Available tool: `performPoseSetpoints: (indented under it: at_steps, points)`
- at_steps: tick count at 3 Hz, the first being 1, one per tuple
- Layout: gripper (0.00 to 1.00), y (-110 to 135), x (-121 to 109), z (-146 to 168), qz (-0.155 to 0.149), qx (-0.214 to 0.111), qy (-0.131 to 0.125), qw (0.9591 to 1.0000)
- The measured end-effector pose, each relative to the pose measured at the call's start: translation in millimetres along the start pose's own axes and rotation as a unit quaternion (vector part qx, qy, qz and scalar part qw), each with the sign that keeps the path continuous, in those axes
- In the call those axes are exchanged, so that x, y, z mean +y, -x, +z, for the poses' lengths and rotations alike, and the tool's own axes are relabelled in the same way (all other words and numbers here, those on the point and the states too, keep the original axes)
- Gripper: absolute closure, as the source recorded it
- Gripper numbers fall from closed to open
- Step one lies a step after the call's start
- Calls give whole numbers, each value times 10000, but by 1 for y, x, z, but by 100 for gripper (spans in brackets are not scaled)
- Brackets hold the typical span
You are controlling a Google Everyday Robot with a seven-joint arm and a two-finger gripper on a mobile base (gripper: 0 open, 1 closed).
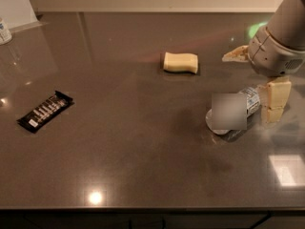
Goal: Place blue plastic bottle upright
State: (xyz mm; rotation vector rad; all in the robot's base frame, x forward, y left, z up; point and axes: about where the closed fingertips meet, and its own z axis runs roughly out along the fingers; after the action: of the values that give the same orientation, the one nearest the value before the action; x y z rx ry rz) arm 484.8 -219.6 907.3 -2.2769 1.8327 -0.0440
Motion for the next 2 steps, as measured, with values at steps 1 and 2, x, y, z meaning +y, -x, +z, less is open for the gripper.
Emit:
performPoseSetpoints:
  at_steps: [1, 2]
  points:
    - [0, -9, -6, 14, -302, -12, 316, 9990]
    - [0, -21, -11, 25, -575, -11, 416, 9975]
